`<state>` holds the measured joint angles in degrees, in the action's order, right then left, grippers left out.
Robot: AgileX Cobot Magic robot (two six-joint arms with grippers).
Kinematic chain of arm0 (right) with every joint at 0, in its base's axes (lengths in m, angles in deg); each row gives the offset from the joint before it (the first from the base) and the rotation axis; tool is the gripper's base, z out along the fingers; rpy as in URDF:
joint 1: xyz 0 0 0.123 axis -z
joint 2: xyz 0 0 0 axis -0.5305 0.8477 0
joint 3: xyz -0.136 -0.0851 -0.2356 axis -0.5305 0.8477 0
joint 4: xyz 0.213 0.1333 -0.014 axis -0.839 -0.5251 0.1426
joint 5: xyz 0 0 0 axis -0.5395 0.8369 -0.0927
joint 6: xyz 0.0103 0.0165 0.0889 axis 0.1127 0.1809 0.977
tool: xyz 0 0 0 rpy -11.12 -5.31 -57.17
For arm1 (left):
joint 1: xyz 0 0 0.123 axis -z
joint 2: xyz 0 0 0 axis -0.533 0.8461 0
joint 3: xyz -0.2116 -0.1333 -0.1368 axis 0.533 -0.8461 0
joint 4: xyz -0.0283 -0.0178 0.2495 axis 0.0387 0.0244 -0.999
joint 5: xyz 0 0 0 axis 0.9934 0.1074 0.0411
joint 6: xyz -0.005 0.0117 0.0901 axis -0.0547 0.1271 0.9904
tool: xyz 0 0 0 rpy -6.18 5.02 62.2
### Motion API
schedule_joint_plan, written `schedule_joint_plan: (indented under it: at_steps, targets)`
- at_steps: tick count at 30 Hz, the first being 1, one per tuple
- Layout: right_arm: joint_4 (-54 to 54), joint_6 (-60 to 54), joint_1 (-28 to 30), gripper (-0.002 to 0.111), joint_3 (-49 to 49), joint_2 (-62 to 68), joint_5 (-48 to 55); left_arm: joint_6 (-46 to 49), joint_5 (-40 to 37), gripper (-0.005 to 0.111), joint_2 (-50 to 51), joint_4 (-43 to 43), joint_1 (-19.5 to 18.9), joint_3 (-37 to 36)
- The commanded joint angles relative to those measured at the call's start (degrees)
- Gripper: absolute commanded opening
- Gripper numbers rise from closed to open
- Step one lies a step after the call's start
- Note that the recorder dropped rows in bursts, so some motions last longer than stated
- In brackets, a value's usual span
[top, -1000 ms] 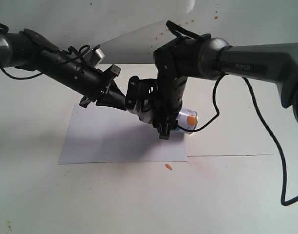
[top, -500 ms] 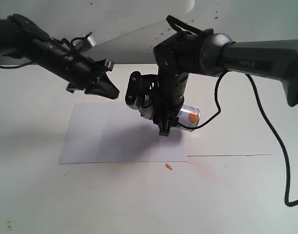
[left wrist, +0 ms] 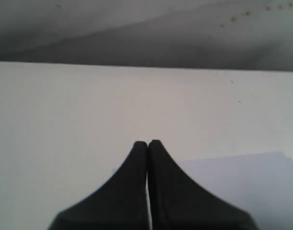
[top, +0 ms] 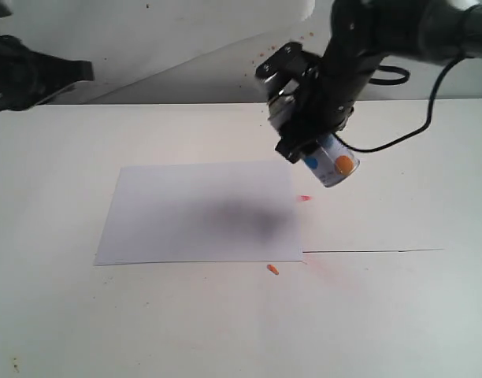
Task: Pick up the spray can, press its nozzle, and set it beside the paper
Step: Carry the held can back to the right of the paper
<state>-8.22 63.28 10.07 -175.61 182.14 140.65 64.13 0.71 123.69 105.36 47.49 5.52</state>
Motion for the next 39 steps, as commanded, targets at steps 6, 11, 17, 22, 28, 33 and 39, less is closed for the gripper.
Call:
schedule_joint_plan:
  at_steps: [6, 11, 17, 22, 28, 33, 39]
  targets:
    - [-21.98, 4.02, 9.02, 0.0, 7.35, -13.67, -14.06, -2.06, 14.52, 0.0, -26.1, 0.18, 0.04, -23.71]
    - [-22.93, 1.28, 9.15, 0.0, 25.49, -24.29, -35.94, -2.93, 15.6, 0.0, -37.74, 0.18, 0.04, -30.71]
    - [-23.27, 1.64, 6.55, 0.0, 48.05, -33.39, -66.84, -4.57, 15.9, 0.0, -46.15, 0.18, 0.04, -34.01]
    - [-16.03, 7.36, 4.46, 0.0, 61.64, -32.81, -81.88, -4.68, 15.55, 0.0, -47.6, 0.18, 0.04, -34.5]
    - [-2.46, 21.18, 4.37, 0.0, 67.74, -25.63, -100.46, -5.07, 15.58, 0.0, -47.6, 0.18, 0.04, -34.5]
    - [-1.81, 21.79, 4.37, 0.0, 67.45, -16.63, -111.64, -5.06, 14.63, 0.0, -47.6, 0.18, 0.04, -34.5]
    - [-0.93, 24.54, 4.37, 0.0, 62.23, -7.1, -114.3, -5.06, 13.66, 0.0, -47.6, 0.18, 0.04, -34.5]
